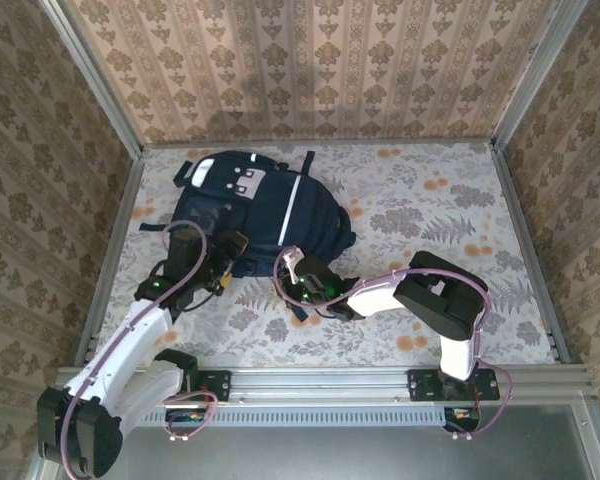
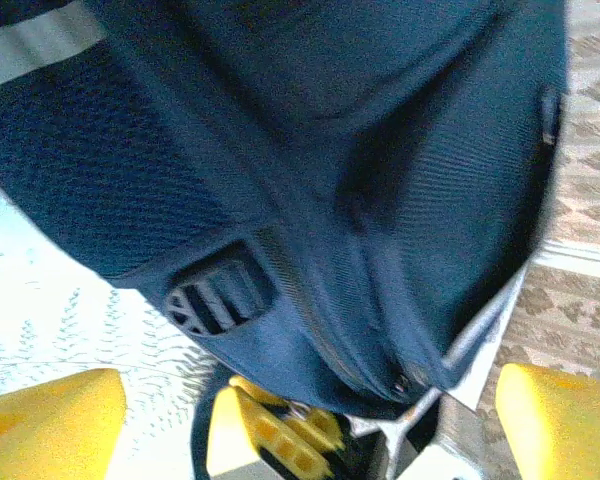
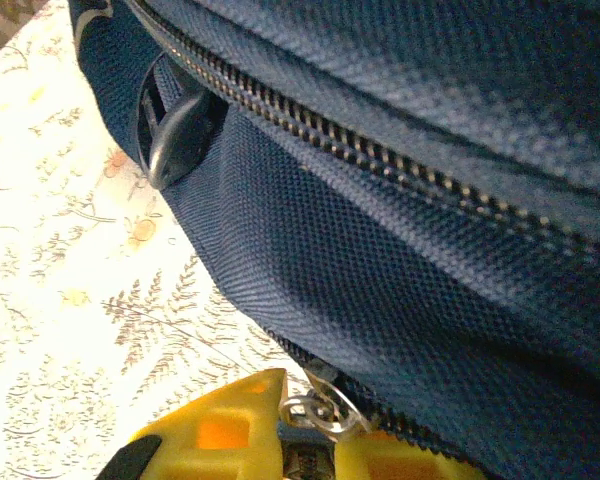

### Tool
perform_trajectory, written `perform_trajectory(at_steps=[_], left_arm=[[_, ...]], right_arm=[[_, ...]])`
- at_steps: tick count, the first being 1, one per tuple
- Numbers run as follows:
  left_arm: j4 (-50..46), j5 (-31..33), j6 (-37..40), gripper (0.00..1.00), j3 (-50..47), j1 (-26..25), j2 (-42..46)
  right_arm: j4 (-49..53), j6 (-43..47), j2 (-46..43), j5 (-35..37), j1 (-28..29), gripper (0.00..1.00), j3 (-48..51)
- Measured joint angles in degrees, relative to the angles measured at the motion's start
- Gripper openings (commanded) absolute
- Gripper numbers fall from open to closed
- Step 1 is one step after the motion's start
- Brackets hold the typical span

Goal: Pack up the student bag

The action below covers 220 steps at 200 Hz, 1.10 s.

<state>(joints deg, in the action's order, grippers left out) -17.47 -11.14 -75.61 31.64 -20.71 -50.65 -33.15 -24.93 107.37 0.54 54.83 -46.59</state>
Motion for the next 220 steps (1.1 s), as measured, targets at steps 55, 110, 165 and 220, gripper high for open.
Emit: perform_trajectory(at_steps=[55, 110, 165, 220], left_arm=[[9.64, 1.75, -2.45, 0.64, -2.19, 1.31, -9.66], [15.45, 1.81, -2.60, 0.58, -0.70, 2.05, -13.14], [17.68, 0.28, -1.86, 0.31, 0.50, 2.86, -19.67], [15.21, -3.67, 1.09, 0.00, 1.97, 6.93, -19.23]], right_arm=[[-0.44, -1.05, 0.02, -0.44, 0.20, 0.00, 0.02], [-1.16, -0.98, 0.48, -0.61, 0.94, 0.00, 0.04], [-1.33, -0.76, 0.81, -0.35, 1.05, 0.00, 0.04], [-0.26, 1.14, -0.37, 4.04, 1.44, 0.00, 1.66]])
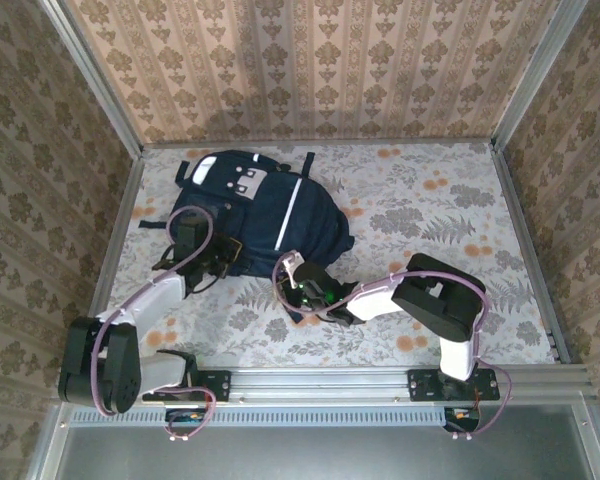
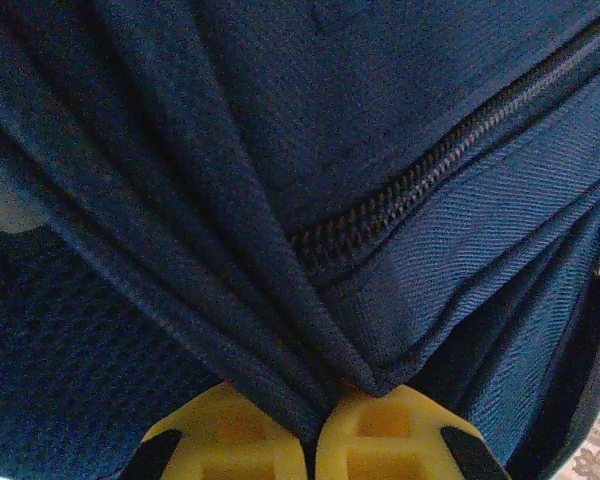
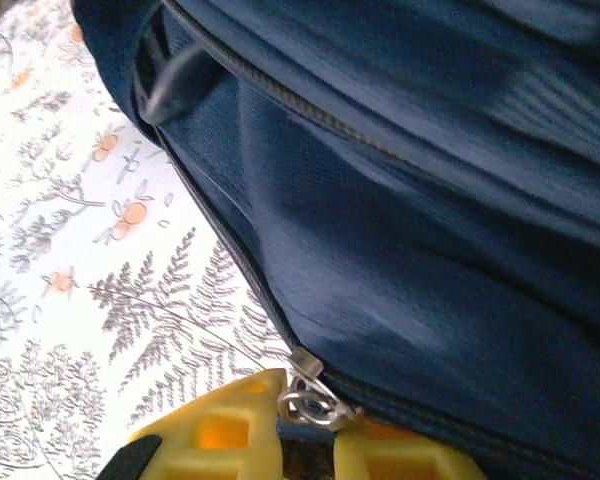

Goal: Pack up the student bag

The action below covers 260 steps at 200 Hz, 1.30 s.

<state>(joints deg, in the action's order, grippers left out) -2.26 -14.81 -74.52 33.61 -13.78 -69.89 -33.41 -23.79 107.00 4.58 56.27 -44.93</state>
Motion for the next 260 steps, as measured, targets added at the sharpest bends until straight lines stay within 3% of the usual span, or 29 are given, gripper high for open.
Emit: perform_trajectory(at_steps=[55, 109, 206, 243, 260], left_arm=[[-7.08, -3.04, 4.39, 0.00, 2.45, 5.33, 3.43], [-11.78, -4.26, 8.31, 0.00, 5.42, 6.45, 3.45], [-19.26, -2.43, 14.47, 0.00, 12.07, 6.12, 2.43], [-23.21, 2.32, 19.54, 0.00, 18.49, 1.79, -2.25], [-24.83, 5.22, 22.80, 0.22, 23.04, -1.14, -5.01]], right_arm=[[3.39, 1.79, -5.97, 2.51, -2.80, 0.00, 4.50], [6.29, 4.83, -10.58, 2.29, -5.99, 0.00, 6.75], [7.08, 7.63, -20.00, -1.05, -11.37, 0.00, 12.70], [8.57, 9.79, -19.98, -7.32, -12.28, 0.00, 12.55], [10.21, 11.89, -19.32, -8.70, -10.21, 0.00, 11.34]])
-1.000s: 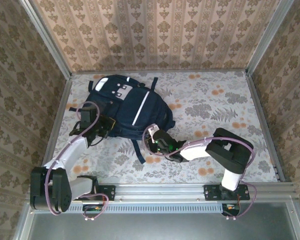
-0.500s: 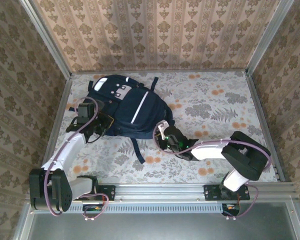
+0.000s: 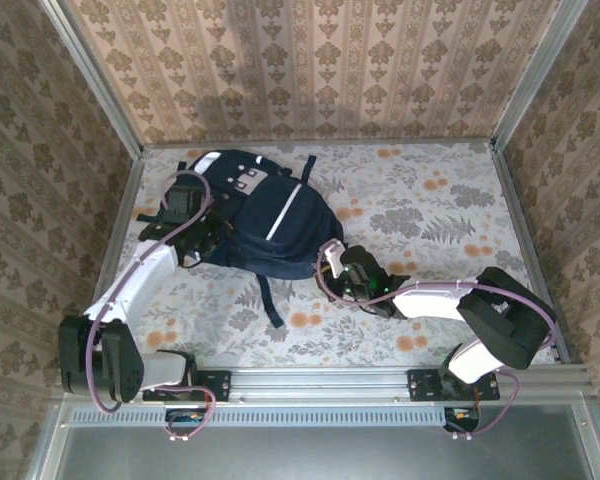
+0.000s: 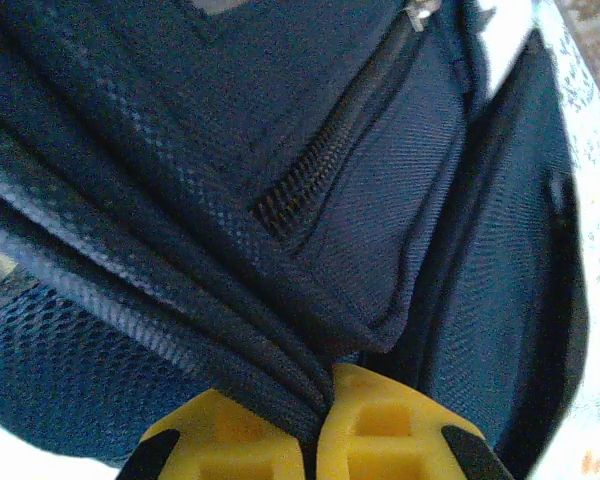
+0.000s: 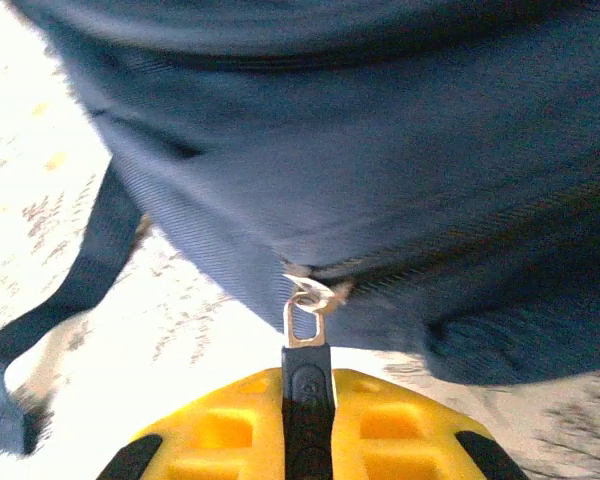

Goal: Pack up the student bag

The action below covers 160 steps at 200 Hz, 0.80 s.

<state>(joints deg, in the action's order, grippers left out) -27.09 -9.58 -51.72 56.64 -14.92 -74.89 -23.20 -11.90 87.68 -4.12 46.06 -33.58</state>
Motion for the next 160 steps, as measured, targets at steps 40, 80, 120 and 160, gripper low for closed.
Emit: perform_trajectory(at_steps=[40, 80, 120, 160], left_arm=[[-1.77, 0.70, 6.51, 0.55, 9.97, -1.38, -7.06], [-1.60, -2.08, 8.33, 0.64, 9.33, 0.28, -4.74], [-1.33, -6.84, 3.82, 0.64, -4.33, 4.63, 8.39], [3.96, -12.00, -4.35, 0.57, -20.20, 4.24, 19.34]], right_arm=[[1.99, 3.21, 4.26, -0.61, 9.22, 0.00, -6.21], [1.44, 1.22, 8.48, -0.66, 12.66, 0.00, -10.34], [1.09, -1.73, 12.92, -0.90, 12.79, 0.00, -14.05], [0.72, -3.32, 13.86, -0.87, 12.83, 0.00, -16.22]])
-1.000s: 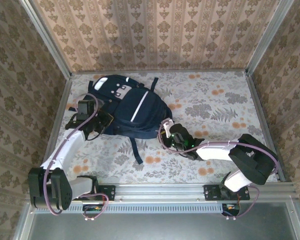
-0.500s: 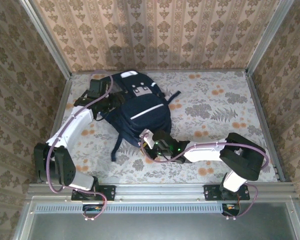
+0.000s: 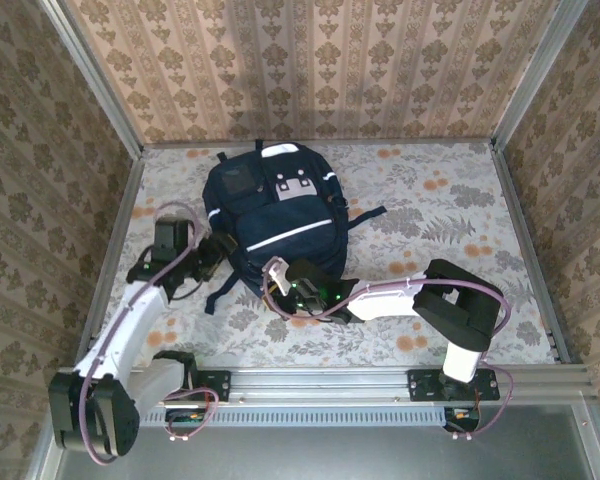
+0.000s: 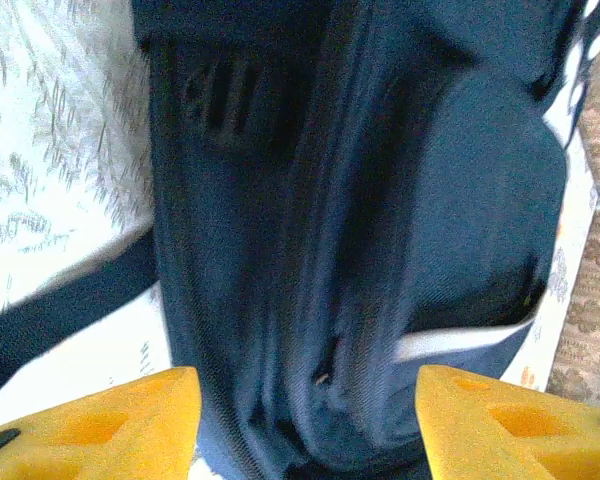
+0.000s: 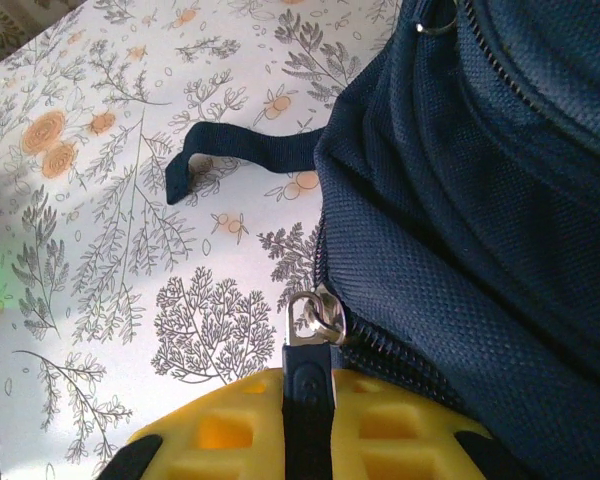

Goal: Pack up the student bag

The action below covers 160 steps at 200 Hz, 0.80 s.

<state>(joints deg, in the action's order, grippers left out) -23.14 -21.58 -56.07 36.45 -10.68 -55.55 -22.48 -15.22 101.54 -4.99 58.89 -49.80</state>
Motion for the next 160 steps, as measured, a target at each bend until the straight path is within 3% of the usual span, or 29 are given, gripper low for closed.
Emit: perform_trajectory(at_steps=[30, 84, 123, 160], left_arm=[[5.25, -1.09, -5.90, 0.50, -7.15, -3.13, 2.58], [12.94, -1.42, -11.52, 0.35, -7.72, -7.96, -0.90], [13.11, -1.60, -13.86, 0.36, -8.48, -8.85, -0.98], [6.82, -0.24, -15.78, 0.39, -8.48, -8.85, 4.04]], right_arm=[[-0.02, -0.22, 0.00, 0.00, 0.00, 0.00, -0.02], [-0.02, -0.22, 0.11, 0.00, 0.00, 0.00, -0.04], [-0.02, -0.20, 0.11, 0.22, 0.00, 0.00, -0.04], [-0.07, -0.17, 0.11, 0.28, 0.00, 0.00, -0.04]])
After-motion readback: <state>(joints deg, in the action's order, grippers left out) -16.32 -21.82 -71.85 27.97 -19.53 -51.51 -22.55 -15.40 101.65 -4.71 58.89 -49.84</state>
